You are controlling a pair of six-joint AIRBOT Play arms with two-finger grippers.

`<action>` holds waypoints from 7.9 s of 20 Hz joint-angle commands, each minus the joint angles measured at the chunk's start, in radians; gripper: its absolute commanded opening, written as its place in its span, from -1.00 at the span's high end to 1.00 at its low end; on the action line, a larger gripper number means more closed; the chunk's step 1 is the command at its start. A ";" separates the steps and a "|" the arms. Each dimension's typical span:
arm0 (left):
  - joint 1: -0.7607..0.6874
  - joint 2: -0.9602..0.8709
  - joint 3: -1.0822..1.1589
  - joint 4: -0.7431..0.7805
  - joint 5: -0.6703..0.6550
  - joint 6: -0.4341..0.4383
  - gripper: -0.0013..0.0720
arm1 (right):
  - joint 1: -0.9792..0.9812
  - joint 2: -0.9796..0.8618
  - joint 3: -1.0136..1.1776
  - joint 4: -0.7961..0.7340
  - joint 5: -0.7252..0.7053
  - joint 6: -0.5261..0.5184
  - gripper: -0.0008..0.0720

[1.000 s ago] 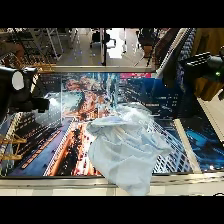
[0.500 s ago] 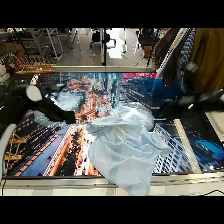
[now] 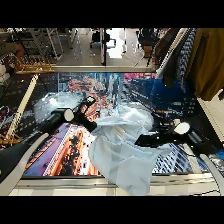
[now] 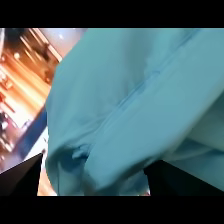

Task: Fold the clothes and pants, and hang the long-sleeved shirts on hangers.

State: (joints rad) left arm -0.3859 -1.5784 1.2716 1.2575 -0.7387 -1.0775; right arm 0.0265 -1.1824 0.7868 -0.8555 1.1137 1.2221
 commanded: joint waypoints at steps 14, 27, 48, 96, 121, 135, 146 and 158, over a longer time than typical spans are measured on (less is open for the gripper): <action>-0.018 0.130 0.038 0.000 0.174 0.008 0.92 | 0.117 -0.154 0.097 -0.069 -0.323 0.171 -0.68; 0.002 0.362 0.040 -0.014 -0.191 0.032 0.92 | 0.230 -0.360 0.489 -0.261 -0.206 0.207 0.90; 0.052 0.473 0.176 -0.073 -0.592 0.031 0.92 | 0.450 -0.258 0.529 -0.575 -0.272 0.229 0.90; 0.277 0.311 0.251 -0.578 -0.918 0.113 0.92 | 0.404 -0.377 0.691 -0.079 0.155 0.261 -0.05; 0.276 0.311 0.251 -0.320 -0.854 0.074 -0.42 | 0.436 -0.228 0.472 -0.158 -0.160 0.209 0.91; 0.185 -0.043 0.254 -0.243 -0.555 0.326 -0.93 | 0.513 -0.147 0.473 -0.251 -0.039 0.205 0.90; 0.068 -0.203 0.254 -0.272 -0.487 0.476 0.27 | 0.512 -0.124 0.474 -0.258 0.009 0.206 0.90; 0.217 -0.068 0.254 -0.500 -0.815 0.517 -0.21 | 0.510 -0.105 0.473 -0.275 0.013 0.225 0.90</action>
State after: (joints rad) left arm -0.1799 -1.6566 1.5272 0.8200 -1.4715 -0.5709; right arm 0.5365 -1.2884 1.2598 -1.1301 1.1278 1.4406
